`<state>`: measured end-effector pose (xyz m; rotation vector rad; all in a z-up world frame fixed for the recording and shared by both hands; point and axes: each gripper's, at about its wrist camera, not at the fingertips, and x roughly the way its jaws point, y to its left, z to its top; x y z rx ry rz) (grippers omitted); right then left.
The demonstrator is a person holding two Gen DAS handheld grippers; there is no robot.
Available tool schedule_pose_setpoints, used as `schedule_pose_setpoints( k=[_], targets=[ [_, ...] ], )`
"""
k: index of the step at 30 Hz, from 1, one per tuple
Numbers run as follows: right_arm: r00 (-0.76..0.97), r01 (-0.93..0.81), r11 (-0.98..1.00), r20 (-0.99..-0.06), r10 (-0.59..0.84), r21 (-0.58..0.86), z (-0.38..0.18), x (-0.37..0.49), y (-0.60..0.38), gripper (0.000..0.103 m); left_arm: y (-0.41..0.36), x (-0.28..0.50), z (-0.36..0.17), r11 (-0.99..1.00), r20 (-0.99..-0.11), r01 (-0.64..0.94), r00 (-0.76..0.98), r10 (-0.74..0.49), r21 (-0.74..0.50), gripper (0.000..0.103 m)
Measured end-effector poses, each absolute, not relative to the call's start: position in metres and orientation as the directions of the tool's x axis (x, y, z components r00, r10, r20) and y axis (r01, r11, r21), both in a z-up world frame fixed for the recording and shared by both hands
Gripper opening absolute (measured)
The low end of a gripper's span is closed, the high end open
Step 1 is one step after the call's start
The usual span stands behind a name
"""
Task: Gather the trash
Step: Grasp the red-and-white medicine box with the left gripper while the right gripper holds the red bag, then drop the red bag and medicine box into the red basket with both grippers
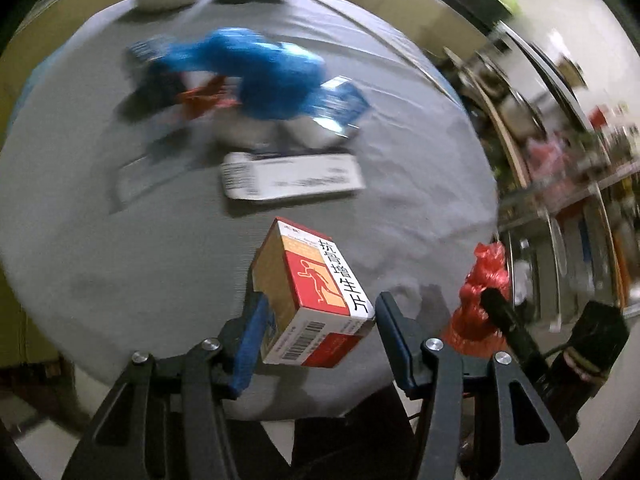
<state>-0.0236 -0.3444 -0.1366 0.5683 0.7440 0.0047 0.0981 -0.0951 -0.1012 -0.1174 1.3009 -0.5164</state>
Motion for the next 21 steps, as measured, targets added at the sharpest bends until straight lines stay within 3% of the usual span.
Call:
schedule_pose_setpoints(
  k=[12, 21],
  targets=[
    [0.746, 0.414, 0.754, -0.665, 0.04, 0.51, -0.152, -0.103, -0.432, 0.052, -0.138, 0.092, -0.094, 0.857, -0.877, 0.394, 0.205, -0.434, -0.332, 0.056],
    [0.714, 0.52, 0.713, -0.698, -0.061, 0.47, -0.16, -0.145, -0.465, 0.052, -0.226, 0.049, -0.072, 0.711, -0.852, 0.62, 0.127, -0.508, -0.331, 0.056]
  ],
)
